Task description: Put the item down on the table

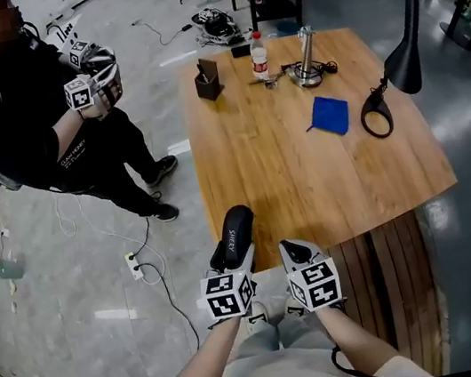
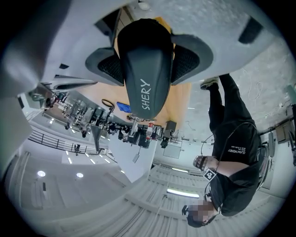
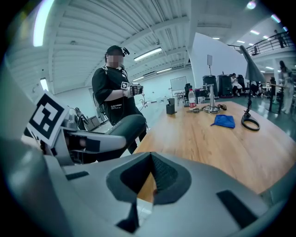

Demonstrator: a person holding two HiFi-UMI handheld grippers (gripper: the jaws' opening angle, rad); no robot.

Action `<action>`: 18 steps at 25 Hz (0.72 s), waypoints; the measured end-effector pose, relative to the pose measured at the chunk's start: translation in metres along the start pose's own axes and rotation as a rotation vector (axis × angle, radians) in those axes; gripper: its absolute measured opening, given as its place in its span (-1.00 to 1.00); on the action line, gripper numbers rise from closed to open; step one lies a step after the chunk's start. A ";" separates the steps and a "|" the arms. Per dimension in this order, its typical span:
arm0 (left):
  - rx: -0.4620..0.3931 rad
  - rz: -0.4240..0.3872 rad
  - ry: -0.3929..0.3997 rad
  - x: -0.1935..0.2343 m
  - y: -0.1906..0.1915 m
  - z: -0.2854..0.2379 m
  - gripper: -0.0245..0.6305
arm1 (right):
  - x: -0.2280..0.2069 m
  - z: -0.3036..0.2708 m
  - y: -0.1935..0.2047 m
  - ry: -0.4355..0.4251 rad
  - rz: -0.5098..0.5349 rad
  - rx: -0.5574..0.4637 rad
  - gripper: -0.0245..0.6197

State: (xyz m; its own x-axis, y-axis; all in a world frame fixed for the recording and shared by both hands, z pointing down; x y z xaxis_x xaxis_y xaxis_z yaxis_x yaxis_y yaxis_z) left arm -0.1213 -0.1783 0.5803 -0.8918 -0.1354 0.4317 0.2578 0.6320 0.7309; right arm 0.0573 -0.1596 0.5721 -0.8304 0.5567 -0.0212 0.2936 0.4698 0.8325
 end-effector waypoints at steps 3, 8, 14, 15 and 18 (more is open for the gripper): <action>0.044 0.016 -0.031 0.015 0.012 -0.026 0.08 | -0.006 -0.010 0.010 0.011 0.006 0.019 -0.91; 0.090 -0.004 -0.061 0.033 0.025 -0.073 0.08 | -0.022 -0.037 0.023 0.020 -0.013 0.037 -0.91; 0.159 -0.004 -0.097 0.042 0.044 -0.110 0.08 | -0.023 -0.055 0.036 0.003 -0.024 0.067 -0.91; 0.168 -0.001 -0.106 0.043 0.045 -0.115 0.08 | -0.023 -0.057 0.036 0.000 -0.024 0.069 -0.91; 0.182 0.000 -0.118 0.045 0.046 -0.125 0.08 | -0.023 -0.063 0.038 -0.007 -0.027 0.073 -0.91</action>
State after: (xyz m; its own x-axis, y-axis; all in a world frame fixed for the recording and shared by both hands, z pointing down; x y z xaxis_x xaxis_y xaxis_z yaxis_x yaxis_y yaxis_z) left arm -0.1031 -0.2510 0.6998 -0.9319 -0.0514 0.3590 0.1964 0.7608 0.6186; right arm 0.0576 -0.1974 0.6392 -0.8353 0.5478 -0.0471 0.3054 0.5335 0.7887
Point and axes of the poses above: the fingertips, and each gripper's own axes: z backward along the fingers, x to its left, y out of its underside, the point moved 8 cm from there along z, backward along the fingers, and after that the axes turned 13 degrees about z, right-handed, at the moved point
